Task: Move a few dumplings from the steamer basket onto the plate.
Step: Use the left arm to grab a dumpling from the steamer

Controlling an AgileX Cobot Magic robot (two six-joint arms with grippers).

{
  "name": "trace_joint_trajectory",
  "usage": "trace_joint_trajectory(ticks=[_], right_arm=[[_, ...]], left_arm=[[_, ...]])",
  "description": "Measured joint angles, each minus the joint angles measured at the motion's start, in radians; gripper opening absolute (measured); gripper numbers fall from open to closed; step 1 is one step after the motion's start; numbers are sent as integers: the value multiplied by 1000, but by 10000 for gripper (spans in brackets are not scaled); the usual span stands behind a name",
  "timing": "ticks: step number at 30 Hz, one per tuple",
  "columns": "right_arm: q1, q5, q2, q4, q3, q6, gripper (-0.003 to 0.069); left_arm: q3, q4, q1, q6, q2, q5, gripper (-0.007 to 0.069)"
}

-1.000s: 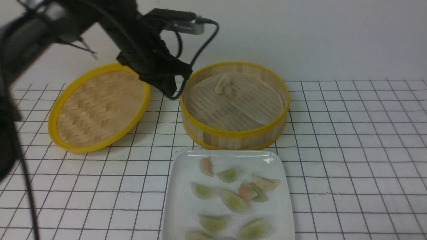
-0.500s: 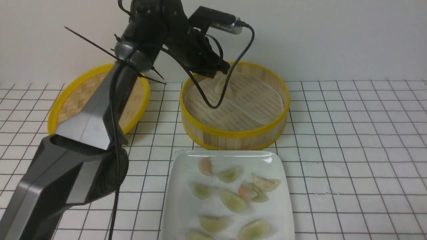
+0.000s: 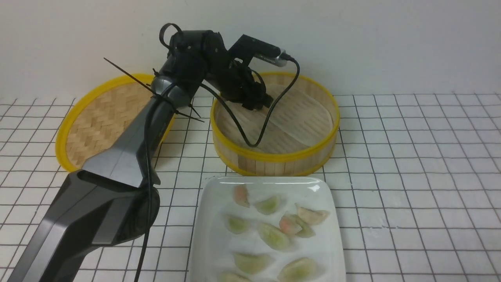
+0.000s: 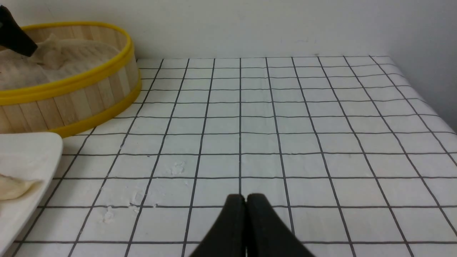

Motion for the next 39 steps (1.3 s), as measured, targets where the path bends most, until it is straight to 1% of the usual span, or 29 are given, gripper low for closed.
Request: trace_joint_trajectory(ticks=[2, 7, 14, 19, 21, 24, 26, 28, 32, 39], right_arm=[[0, 0, 0, 0, 0, 0, -8], [0, 0, 0, 0, 0, 0, -8], [0, 0, 0, 0, 0, 0, -8], [0, 0, 0, 0, 0, 0, -8], [0, 0, 0, 0, 0, 0, -8], [0, 0, 0, 0, 0, 0, -8], [0, 0, 0, 0, 0, 0, -8], [0, 0, 0, 0, 0, 0, -8], [0, 0, 0, 0, 0, 0, -8], [0, 0, 0, 0, 0, 0, -8]], left_arm=[[0, -11, 0, 26, 0, -4, 347], [0, -79, 1, 154, 7, -52, 352], [-1, -116, 15, 200, 38, -57, 352], [-1, -120, 20, 267, 40, -61, 352], [-1, -130, 21, 275, 40, -61, 352], [-1, -149, 27, 272, 40, -62, 352], [-1, -167, 39, 244, 41, -78, 352], [-1, -176, 54, 157, 45, -124, 352], [-1, -183, 68, 68, 54, -176, 352], [-1, -197, 57, 64, 78, -175, 352]])
